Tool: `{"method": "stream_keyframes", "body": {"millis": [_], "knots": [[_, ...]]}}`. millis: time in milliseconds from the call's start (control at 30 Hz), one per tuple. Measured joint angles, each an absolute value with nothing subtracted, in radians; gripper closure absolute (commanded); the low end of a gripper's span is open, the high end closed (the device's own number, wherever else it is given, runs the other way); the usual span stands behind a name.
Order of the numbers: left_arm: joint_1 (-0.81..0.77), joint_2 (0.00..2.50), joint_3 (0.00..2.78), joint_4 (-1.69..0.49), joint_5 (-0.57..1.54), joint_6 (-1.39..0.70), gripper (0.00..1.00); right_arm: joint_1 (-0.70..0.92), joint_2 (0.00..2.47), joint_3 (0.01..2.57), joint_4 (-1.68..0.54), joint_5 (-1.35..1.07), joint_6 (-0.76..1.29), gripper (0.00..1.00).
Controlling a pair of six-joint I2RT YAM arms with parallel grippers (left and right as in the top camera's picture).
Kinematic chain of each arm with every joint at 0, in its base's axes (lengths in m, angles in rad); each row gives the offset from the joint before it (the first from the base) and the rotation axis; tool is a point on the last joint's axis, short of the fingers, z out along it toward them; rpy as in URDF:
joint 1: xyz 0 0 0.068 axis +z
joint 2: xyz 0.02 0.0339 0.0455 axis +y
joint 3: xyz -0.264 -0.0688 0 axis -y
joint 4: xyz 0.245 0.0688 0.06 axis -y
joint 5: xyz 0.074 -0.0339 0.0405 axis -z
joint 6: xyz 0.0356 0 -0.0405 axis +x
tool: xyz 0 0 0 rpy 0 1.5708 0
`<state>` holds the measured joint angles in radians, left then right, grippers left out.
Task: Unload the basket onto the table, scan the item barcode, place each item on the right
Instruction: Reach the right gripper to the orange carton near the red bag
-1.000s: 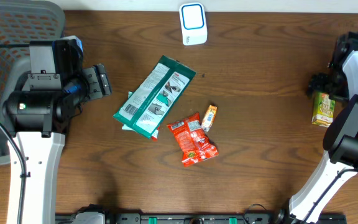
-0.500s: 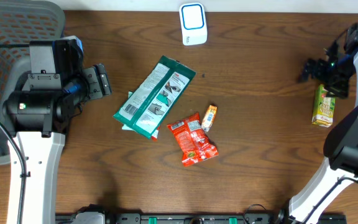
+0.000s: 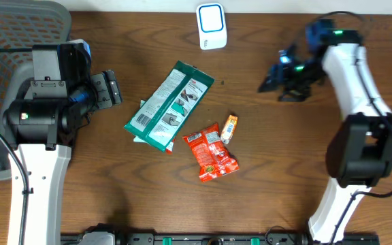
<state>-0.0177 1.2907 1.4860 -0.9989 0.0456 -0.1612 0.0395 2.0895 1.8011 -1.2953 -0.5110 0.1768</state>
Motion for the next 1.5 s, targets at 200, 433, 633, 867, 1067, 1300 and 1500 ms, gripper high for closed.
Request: {"method": "stream_keyframes", "body": {"millis": [200,433,633,867,1067,1300,1500], "knots": [[-0.018,1.291,1.486,-0.999,0.046,-0.161,0.17,0.216,2.09,1.726,-1.188,-0.426,0.311,0.3],[-0.018,1.291,1.486,-0.999,0.046,-0.161,0.17,0.386,2.09,1.642,-1.086,-0.343,0.432,0.35],[-0.018,1.291,1.486,-0.999,0.046,-0.161,0.17,0.427,2.09,1.639,-1.101,-0.206,0.489,0.43],[-0.018,1.291,1.486,-0.999,0.046,-0.161,0.17,0.428,2.09,1.636,-1.113,-0.155,0.509,0.48],[-0.018,1.291,1.486,-0.999,0.046,-0.161,0.17,0.431,2.09,1.6,-1.093,-0.141,0.521,0.5],[-0.018,1.291,1.486,-0.999,0.046,-0.161,0.17,0.438,2.09,1.561,-1.05,-0.138,0.525,0.7],[-0.018,1.291,1.486,-0.999,0.046,-0.161,0.17,0.426,2.09,1.561,-1.054,-0.137,0.491,0.82]]}}
